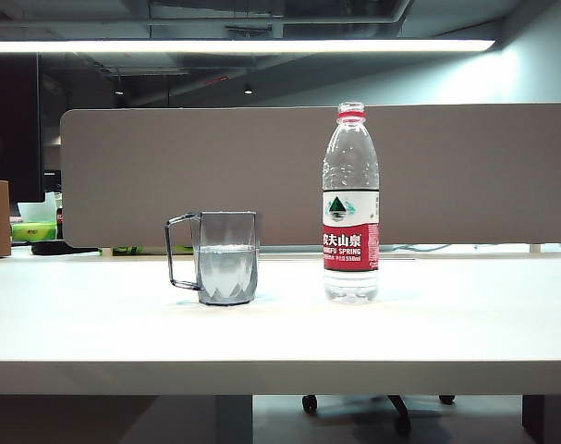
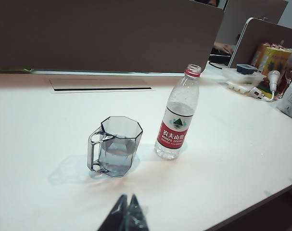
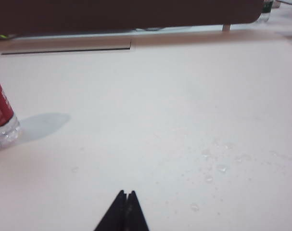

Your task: Pick up the mineral water bottle on the table and pour water into the mug until it's half full.

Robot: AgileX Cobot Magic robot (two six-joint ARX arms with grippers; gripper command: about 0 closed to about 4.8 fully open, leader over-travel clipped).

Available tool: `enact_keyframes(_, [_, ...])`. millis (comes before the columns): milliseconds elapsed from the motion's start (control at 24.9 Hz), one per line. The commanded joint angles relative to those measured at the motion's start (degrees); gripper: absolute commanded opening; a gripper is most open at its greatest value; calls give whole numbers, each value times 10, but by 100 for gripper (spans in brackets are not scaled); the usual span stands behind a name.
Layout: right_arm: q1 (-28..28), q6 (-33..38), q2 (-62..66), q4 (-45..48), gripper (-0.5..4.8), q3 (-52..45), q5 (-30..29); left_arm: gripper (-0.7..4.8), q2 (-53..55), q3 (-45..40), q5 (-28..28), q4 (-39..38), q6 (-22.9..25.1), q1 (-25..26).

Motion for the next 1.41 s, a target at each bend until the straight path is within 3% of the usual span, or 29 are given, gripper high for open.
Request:
enact_keyframes(40, [0,1,-29,-31,-6,-8,0,-5,0,2,2,6,2,-1])
enact_keyframes(362, [-1,-47,-73,-70,-6,-25,-75,-5,0,2,2,6,3,-1])
enact_keyframes(1126, [-1,-48,-76,-63,-5,-27,-75,-5,0,2,1,6,3,-1])
enact_keyframes(1207, [-1,-48,-76,-63,-6,-27,-75,-5,-10,-12,-63,25,85,-1])
enact_keyframes(1408, [-1,-48,-76,-63,-5,-26,-75,-5,-9,-91,-209,124,73,0])
